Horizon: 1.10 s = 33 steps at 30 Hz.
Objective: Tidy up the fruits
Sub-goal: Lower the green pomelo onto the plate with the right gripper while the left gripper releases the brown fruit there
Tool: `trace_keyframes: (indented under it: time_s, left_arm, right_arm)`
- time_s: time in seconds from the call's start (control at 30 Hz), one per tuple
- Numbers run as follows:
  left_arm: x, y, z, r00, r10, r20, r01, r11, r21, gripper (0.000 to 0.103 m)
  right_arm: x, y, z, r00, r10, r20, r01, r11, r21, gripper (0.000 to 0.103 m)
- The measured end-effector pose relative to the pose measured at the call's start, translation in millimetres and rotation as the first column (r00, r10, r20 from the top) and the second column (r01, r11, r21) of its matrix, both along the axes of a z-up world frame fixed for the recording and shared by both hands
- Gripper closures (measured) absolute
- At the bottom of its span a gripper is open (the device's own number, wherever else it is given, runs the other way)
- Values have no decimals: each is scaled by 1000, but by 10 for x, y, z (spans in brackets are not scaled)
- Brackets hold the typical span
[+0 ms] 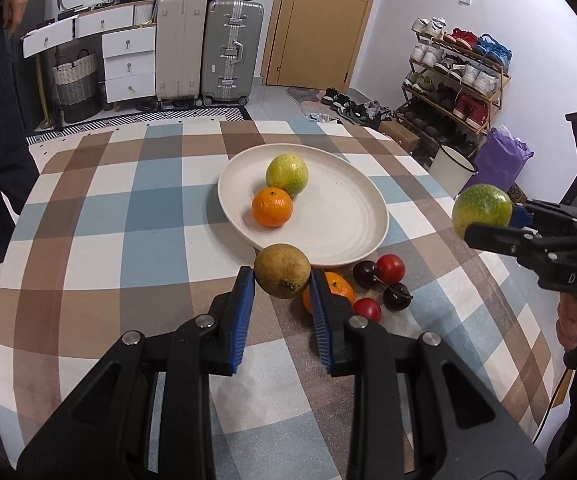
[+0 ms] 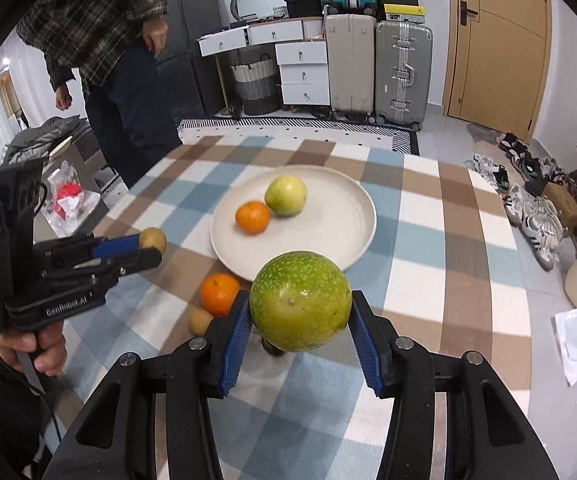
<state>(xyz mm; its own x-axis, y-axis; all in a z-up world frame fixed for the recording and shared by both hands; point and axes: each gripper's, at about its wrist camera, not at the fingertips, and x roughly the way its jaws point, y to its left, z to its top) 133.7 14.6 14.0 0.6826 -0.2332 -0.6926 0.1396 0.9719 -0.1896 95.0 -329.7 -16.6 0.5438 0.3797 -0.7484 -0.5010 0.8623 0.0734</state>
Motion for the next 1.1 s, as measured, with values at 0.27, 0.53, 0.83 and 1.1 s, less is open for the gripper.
trace_keyframes:
  time_s: [0.27, 0.53, 0.83, 1.1]
  left_arm:
    - [144, 50, 112, 1000, 25, 3, -25, 1000, 17, 78]
    - [415, -24, -14, 999, 39, -30, -38, 999, 32, 78]
    - [696, -171, -234, 998, 29, -62, -26, 999, 46, 78]
    - [897, -297, -399, 996, 12, -84, -7, 998, 56, 78]
  right_arm:
    - [266, 117, 122, 1000, 3, -4, -3, 1000, 17, 54]
    - [514, 192, -65, 999, -9, -47, 11, 999, 40, 54]
    - [724, 189, -346, 995, -36, -98, 40, 998, 44, 54]
    - [860, 208, -572, 990, -50, -134, 56, 998, 38, 54]
